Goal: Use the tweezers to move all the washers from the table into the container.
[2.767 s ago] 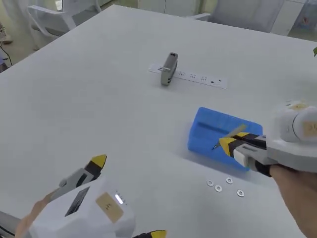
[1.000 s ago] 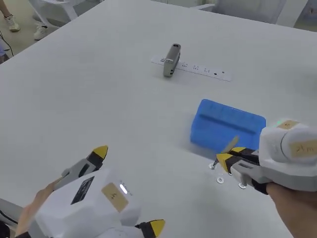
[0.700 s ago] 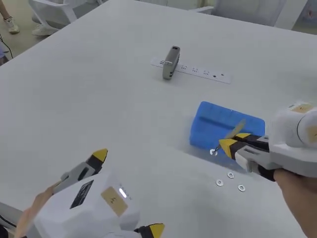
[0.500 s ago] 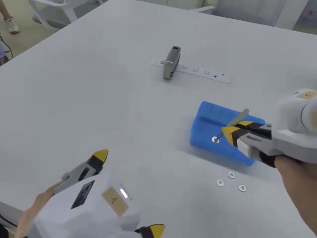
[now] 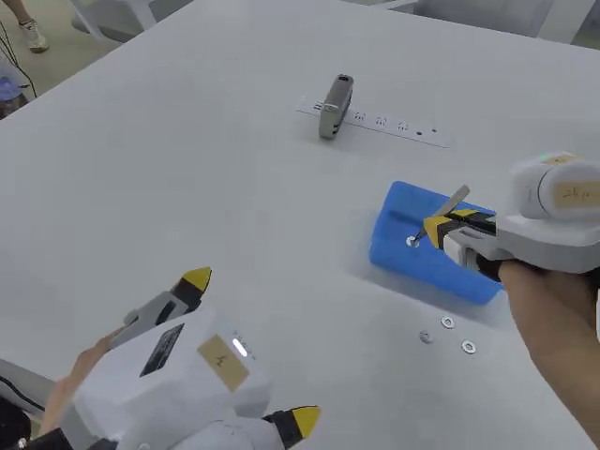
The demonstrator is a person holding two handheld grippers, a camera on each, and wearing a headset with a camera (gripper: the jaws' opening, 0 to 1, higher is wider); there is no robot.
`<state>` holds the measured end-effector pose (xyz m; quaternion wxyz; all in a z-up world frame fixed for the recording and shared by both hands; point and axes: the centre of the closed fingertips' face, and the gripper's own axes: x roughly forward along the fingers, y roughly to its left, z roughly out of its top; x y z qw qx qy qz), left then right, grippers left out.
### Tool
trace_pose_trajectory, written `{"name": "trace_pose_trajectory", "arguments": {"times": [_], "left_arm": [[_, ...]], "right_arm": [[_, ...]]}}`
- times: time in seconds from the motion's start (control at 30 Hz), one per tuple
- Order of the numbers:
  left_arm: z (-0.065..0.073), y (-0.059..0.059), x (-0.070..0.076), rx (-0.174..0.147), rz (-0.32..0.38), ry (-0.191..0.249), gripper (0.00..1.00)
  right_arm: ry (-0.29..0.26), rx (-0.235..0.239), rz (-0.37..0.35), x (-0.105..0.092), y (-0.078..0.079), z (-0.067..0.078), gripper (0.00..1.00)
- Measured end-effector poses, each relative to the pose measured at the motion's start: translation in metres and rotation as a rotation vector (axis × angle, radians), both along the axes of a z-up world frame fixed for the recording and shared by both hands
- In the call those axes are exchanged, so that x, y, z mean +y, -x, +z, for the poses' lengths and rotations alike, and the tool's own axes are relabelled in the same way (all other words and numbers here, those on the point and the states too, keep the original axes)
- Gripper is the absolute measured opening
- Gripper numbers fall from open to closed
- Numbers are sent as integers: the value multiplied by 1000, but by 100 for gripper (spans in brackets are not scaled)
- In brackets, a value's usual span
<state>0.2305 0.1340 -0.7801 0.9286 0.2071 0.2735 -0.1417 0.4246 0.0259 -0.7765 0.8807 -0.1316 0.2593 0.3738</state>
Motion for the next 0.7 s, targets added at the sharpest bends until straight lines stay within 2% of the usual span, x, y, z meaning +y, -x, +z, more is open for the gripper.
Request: {"name": "trace_pose_trajectory", "arguments": {"times": [0.17, 0.4, 0.47, 0.5, 0.63, 0.7], "left_arm": [[-1, 0, 0, 6, -1, -5, 97], [-4, 1, 0, 18, -2, -8, 97], [-4, 1, 0, 16, -3, -11, 97], [-4, 1, 0, 16, -4, -10, 97], [-4, 1, 0, 18, -4, -13, 97], [-4, 1, 0, 19, -5, -14, 97]], "right_arm": [[28, 28, 7, 2, -2, -19, 2], [55, 50, 17, 4, -5, -35, 3], [66, 60, 26, 3, -3, -38, 3], [56, 44, 25, 3, -4, -38, 3], [66, 45, 12, 0, -8, -41, 2], [51, 51, 10, 0, -6, -39, 2]]}}
